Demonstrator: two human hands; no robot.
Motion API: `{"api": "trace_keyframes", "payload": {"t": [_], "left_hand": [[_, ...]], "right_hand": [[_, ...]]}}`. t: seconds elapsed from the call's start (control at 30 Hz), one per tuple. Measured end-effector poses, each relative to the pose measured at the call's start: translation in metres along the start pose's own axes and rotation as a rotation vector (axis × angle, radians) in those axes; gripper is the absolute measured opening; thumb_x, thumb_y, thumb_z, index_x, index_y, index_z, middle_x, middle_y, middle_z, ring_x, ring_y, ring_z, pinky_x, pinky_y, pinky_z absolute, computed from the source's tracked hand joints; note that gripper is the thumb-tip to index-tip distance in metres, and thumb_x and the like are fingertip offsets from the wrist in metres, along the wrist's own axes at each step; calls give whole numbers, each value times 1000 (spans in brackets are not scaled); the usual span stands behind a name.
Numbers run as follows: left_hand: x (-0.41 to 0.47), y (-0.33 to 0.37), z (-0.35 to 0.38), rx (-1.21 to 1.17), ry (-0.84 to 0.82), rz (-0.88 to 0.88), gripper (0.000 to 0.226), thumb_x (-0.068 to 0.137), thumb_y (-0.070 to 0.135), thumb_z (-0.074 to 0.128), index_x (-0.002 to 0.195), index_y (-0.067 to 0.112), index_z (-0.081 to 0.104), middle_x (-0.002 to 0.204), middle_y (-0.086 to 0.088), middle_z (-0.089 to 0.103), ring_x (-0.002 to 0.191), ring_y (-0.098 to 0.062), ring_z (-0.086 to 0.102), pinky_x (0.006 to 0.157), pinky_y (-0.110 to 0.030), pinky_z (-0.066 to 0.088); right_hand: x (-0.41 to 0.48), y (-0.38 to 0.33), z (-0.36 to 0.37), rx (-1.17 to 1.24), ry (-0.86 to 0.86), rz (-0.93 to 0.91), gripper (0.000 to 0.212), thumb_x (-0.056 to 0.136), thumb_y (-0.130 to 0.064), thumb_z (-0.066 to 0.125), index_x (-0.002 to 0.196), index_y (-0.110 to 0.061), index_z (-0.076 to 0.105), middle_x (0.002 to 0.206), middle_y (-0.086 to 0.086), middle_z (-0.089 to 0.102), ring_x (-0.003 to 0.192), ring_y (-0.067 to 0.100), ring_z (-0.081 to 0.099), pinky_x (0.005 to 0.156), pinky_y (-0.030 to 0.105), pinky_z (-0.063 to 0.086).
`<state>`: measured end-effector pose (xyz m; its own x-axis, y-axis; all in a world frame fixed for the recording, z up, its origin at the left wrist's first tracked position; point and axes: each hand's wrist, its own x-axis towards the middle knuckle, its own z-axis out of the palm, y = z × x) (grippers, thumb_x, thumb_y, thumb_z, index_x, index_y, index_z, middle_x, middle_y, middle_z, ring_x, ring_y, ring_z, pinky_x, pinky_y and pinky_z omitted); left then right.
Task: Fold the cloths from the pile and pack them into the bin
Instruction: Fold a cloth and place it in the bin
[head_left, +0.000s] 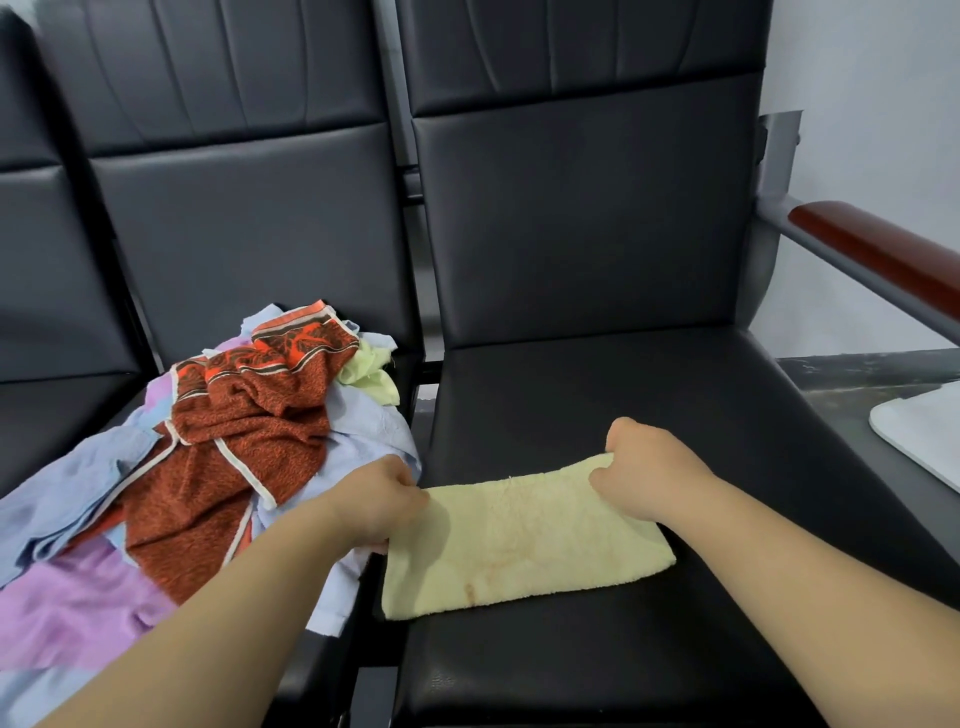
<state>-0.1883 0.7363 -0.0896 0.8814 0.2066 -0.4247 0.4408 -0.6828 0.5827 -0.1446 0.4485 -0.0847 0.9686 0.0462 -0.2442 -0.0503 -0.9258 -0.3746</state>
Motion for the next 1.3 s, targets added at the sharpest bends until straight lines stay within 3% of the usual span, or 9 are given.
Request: {"api": "trace_keyframes", "payload": {"t": [0.2,0.37,0.47,0.57,0.67,0.8,1.03,1.17,1.3], "left_hand": [[-29,25,19,314,116,278,36,91,37,61,123,23,54,117,1,51,85,-12,60,61,-22,44],[-45,42,55,388,-59,358,27,93,32,52,120,26,52,101,5,66,90,-16,64,82,-34,54],[-42,50,64,463,-54,386,26,96,38,49,118,24,51,112,6,57,101,-18,56,90,-35,49],[-36,55,69,616,-16,416,35,96,50,42,120,27,50,125,8,48,117,-20,46,103,-44,40],[-32,60,78,691,48,440,44,95,53,43,137,38,45,140,9,39,129,-25,38,110,-46,33],[-31,58,83,444,48,422,42,96,46,48,138,43,48,134,10,39,119,-22,46,106,-39,42],[-51,51,83,-285,-417,346,46,66,16,64,109,33,69,119,-2,65,94,-15,64,83,-31,54],[-57,51,76,-228,-442,402,42,66,-6,61,98,17,71,104,-11,73,83,-13,69,73,-27,53],[-60,54,78,-45,-192,481,12,80,7,79,86,17,74,82,-3,75,70,-13,68,75,-27,57]], "right_hand": [[-21,1,-7,-65,6,-271,28,95,-24,55,122,-30,53,116,-12,48,106,14,49,77,29,47],[-31,5,-3,-235,-178,-267,30,96,-17,47,123,-19,59,121,-6,54,94,14,55,72,28,47],[-34,9,-8,-260,-191,-188,26,90,-11,47,108,-12,66,108,4,67,80,16,52,66,30,44],[-40,11,-10,-272,-252,-160,13,83,-8,48,77,-15,57,76,1,56,62,17,45,53,29,34],[-48,12,-6,-266,-307,-206,25,82,-10,50,95,-12,71,95,3,72,76,23,65,61,32,46],[-50,16,-6,-206,-283,-279,19,83,-12,54,91,-17,70,102,2,74,92,24,71,77,38,60],[-45,20,-15,-142,-355,-264,17,82,-21,72,97,-26,68,103,-5,70,89,14,67,72,27,55],[-49,16,-20,-119,-420,-247,33,80,-33,81,108,-30,64,96,-10,66,80,8,62,64,24,48],[-55,13,-20,-144,-471,-241,54,76,-47,85,120,-29,60,101,-13,59,83,6,59,69,25,48]]}}
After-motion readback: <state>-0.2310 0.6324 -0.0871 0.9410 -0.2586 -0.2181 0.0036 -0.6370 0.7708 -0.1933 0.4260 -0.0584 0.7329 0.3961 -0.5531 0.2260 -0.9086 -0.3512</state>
